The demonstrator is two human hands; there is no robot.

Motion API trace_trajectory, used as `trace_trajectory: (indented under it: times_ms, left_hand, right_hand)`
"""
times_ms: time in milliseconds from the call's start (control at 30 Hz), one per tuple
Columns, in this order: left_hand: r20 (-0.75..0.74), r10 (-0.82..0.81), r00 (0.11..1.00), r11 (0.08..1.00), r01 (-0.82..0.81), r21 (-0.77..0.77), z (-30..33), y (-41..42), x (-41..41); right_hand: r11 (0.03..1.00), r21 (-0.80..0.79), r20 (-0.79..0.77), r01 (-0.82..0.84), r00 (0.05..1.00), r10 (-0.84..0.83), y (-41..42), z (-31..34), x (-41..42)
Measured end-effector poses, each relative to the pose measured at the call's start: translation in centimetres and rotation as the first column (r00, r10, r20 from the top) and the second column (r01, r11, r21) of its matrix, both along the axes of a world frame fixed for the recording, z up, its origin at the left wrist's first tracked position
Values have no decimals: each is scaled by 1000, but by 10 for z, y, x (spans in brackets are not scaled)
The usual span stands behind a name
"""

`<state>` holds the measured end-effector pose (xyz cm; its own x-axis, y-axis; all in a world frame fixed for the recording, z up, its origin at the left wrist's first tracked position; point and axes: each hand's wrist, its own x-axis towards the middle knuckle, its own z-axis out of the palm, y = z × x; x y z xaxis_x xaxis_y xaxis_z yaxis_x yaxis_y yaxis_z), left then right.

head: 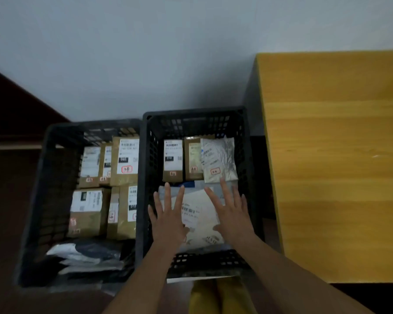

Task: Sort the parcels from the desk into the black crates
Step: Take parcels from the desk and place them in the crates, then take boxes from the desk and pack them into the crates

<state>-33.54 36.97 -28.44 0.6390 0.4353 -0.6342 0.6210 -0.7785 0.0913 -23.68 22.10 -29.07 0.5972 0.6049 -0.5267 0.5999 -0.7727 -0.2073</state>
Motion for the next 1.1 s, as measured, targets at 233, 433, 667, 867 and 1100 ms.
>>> trace_trajectory:
  times_ms: [233,433,667,867,1100]
  left_hand:
    - [105,-91,990,996,92,3,99,-11,43]
    - [224,-197,955,980,194,34,147,-49,87]
    - [283,-341,896,938,303,169,193,-139,143]
    - [314,-381,869,924,352,147,217,-254,185]
    - [343,-464,817,886,425,185,241,-382,246]
  right_hand:
    - [982,118,243,149,954,-174,-26,89,23]
    - [961,182,360,209,895,-263,-83,141,59]
    - [919,233,462,318,795,-392,-177,178,93]
    - [876,278,419,394,771,-480,-299,195,123]
    - [818,242,414,522,706,-574,-451,229,176]
